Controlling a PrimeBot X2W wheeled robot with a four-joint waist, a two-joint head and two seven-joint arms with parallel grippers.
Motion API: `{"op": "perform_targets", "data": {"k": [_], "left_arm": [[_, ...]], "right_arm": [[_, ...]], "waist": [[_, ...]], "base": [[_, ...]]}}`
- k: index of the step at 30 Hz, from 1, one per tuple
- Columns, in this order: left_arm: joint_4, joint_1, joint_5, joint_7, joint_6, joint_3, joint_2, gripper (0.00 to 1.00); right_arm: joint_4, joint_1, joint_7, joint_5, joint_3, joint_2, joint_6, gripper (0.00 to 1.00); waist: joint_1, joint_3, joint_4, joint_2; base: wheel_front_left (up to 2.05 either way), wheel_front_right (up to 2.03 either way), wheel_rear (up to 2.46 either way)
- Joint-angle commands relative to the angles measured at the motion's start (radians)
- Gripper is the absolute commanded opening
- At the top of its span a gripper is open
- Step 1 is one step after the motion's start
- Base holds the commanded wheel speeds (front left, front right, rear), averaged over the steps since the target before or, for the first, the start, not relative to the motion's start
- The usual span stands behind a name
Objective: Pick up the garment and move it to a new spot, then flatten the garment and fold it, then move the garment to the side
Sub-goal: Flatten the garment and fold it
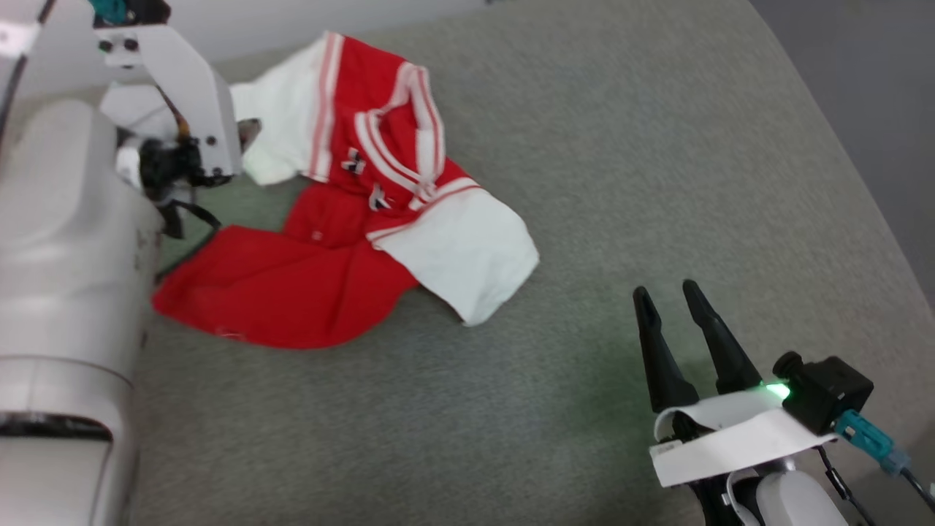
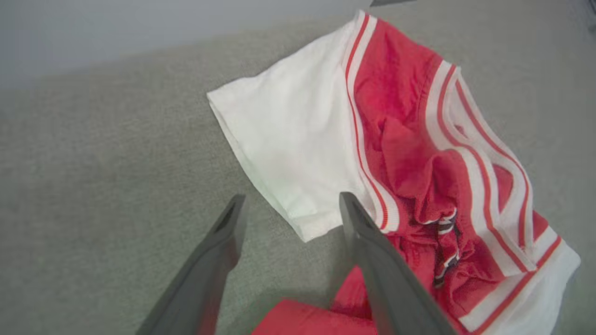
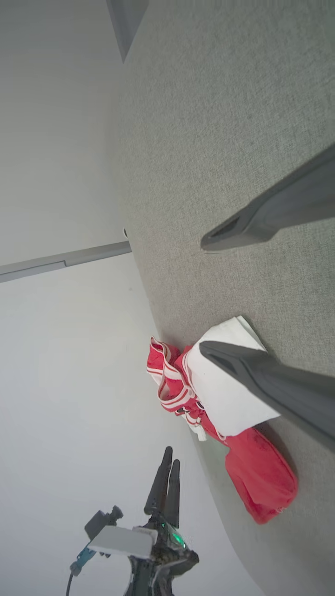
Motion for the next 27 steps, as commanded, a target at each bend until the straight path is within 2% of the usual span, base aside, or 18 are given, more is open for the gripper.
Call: {"op": "perform_targets", "data": {"k": [1,7,13,15,18,21,27], "left_arm": [[0.024,-0.03,0.011,0.044,-0.003,-0.021,0.011,1.0],[0.094,-0.089,0.051,0.076,0.011,-0.064,0.05,1.0],[0.162,-0.095,0.058,0.096,0.043,-0.075,0.063,1.0],[0.185,-0.093,0.052,0.119,0.054,-0.073,0.062,1.0],[0.199,-0.087,0.026,0.133,0.048,-0.06,0.042,1.0],[0.201,-0.087,0.002,0.117,0.036,-0.049,0.019,0.0],[0.179,-0.106,-0.018,0.014,0.026,-0.034,0.022,0.0]], "right_arm": [[-0.011,-0.021,-0.005,0.013,0.012,0.004,0.0,1.0],[-0.028,-0.048,-0.005,0.031,0.05,0.004,0.0,1.0],[-0.033,-0.059,-0.005,0.036,0.056,0.004,0.0,1.0],[-0.034,-0.059,-0.005,0.038,0.057,0.004,0.0,1.0],[-0.031,-0.057,-0.005,0.038,0.056,0.004,0.0,1.0],[-0.031,-0.054,-0.005,0.033,0.047,0.004,0.0,1.0],[-0.029,-0.033,-0.005,0.004,0.026,0.004,0.0,1.0]], "waist": [[0.0,0.086,-0.082,0.0],[0.0,0.133,-0.113,0.0],[0.0,0.155,-0.128,0.0],[0.0,0.155,-0.129,0.0],[0.0,0.152,-0.125,0.0],[0.0,0.142,-0.111,0.0],[0.0,0.088,-0.041,0.0]], "base": [[0.0,0.0,0.0],[0.0,0.0,0.0],[0.0,0.0,0.0],[0.0,0.0,0.0],[0.0,0.0,0.0],[0.0,0.0,0.0],[0.0,0.0,0.0]]}}
